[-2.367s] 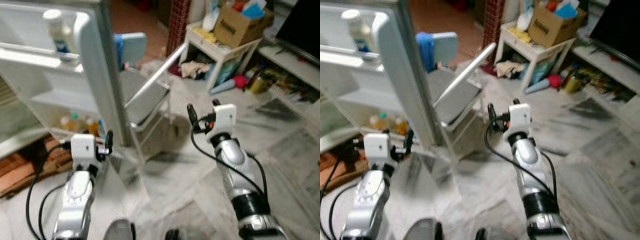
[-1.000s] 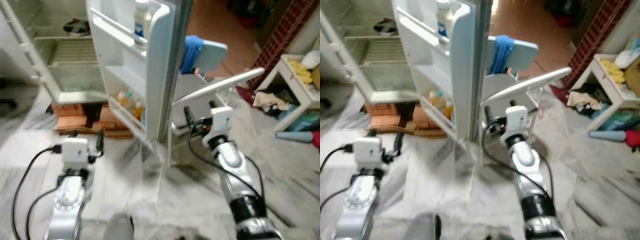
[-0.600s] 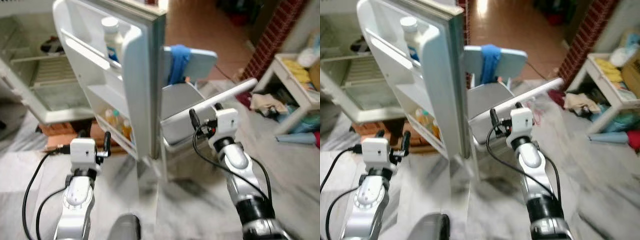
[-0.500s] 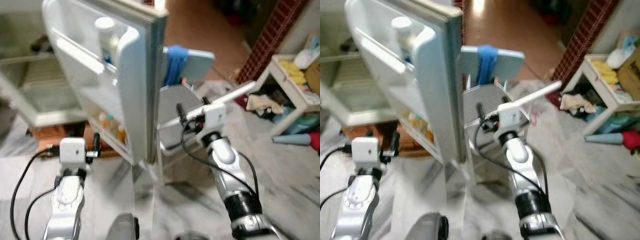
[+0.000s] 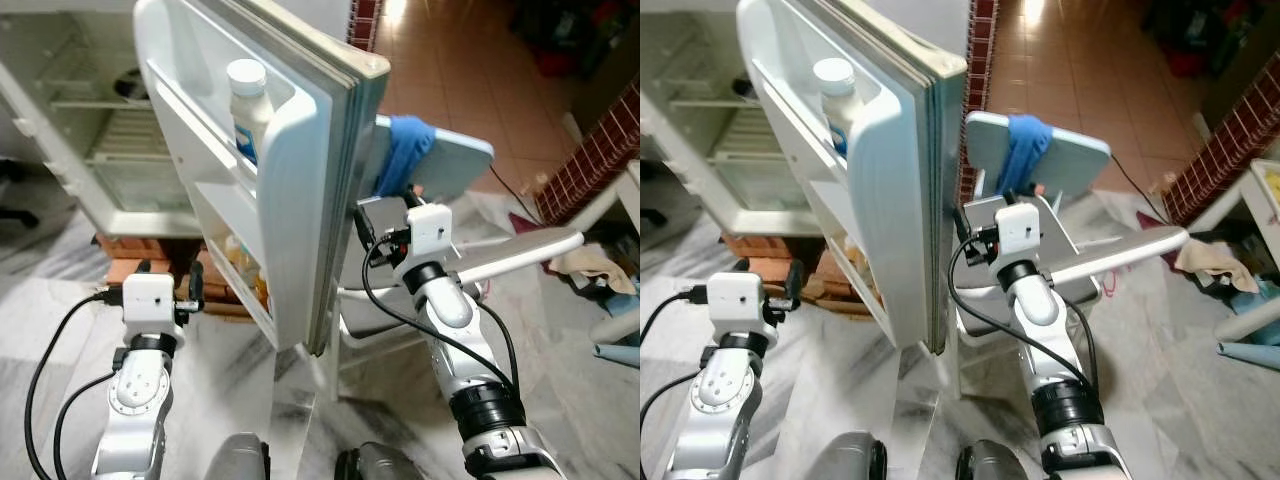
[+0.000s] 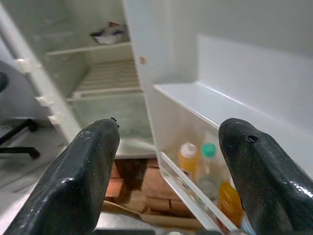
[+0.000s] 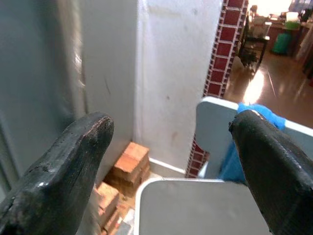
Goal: Restocking fridge
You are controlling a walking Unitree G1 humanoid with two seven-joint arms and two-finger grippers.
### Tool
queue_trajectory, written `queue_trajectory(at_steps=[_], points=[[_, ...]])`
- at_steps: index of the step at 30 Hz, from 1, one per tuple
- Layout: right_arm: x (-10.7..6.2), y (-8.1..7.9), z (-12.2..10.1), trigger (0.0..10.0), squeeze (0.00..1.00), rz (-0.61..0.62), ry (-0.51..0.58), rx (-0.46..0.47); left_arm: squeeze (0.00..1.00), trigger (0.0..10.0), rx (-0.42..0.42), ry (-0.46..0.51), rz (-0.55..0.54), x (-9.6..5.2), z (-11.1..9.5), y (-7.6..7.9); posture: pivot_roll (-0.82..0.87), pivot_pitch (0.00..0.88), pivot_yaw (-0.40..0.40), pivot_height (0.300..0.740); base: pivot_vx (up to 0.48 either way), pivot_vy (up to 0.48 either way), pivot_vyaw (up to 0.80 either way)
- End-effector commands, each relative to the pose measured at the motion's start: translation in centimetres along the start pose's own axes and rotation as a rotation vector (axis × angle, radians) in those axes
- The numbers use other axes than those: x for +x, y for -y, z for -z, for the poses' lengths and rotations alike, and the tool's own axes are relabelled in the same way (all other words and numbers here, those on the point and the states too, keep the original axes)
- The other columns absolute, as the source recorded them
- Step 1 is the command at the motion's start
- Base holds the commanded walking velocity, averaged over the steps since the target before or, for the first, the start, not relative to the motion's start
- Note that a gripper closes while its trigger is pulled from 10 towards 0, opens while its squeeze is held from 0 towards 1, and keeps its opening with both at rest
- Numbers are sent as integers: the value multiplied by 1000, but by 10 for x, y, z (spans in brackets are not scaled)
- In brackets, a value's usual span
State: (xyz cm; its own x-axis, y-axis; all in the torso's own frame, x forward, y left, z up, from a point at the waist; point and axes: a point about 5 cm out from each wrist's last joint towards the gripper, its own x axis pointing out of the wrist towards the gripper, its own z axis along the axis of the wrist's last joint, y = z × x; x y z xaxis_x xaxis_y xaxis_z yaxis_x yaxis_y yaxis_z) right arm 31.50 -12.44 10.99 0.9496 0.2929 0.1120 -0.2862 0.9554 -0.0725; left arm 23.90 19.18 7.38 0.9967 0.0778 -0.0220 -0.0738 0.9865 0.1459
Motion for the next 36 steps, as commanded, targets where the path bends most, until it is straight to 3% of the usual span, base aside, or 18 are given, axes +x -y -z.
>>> queue_trajectory(at_steps=[1,5,12,18,19,20,21,22,24,27,30,36], points=[[-1,5,5,10000,0,0,-24,-2,0,10000,19,-65,4,-3,10,1,131,102,-31,740,0,0,0],[6,9,2,10000,0,-32,-27,3,0,10000,45,-191,-39,-14,33,-10,132,103,-29,740,0,0,0],[30,7,-18,10000,0,-85,16,73,0,10000,54,-289,-76,-38,54,-27,148,105,-30,740,0,0,0],[50,-15,-38,10000,0,-144,70,186,0,10000,39,-360,-113,-53,69,-32,168,106,-36,740,0,0,0],[53,-22,-42,10000,0,-182,80,232,0,10000,33,-365,-118,-55,71,-33,172,106,-37,740,0,0,0],[52,-48,-54,10000,0,-391,97,333,0,10000,26,-374,-127,-57,73,-35,176,105,-37,740,0,0,0],[48,-57,-56,10000,0,-483,88,363,0,10000,25,-376,-128,-57,73,-35,176,105,-37,740,0,0,0],[38,-73,-60,10000,0,-658,70,418,0,10000,21,-377,-130,-58,73,-36,174,105,-36,740,0,0,0],[32,-79,-60,10000,0,-727,73,405,0,10000,21,-377,-129,-57,73,-36,172,105,-35,740,0,0,0],[26,-80,-52,10000,0,-742,52,373,0,10000,22,-375,-123,-57,73,-36,171,106,-34,740,0,0,0],[31,-69,-35,10000,0,-618,6,268,0,10000,19,-375,-118,-56,73,-35,170,109,-31,740,0,0,0],[37,-44,-23,10000,0,-423,-55,216,0,10000,17,-374,-112,-56,73,-34,170,113,-28,740,0,0,0]])
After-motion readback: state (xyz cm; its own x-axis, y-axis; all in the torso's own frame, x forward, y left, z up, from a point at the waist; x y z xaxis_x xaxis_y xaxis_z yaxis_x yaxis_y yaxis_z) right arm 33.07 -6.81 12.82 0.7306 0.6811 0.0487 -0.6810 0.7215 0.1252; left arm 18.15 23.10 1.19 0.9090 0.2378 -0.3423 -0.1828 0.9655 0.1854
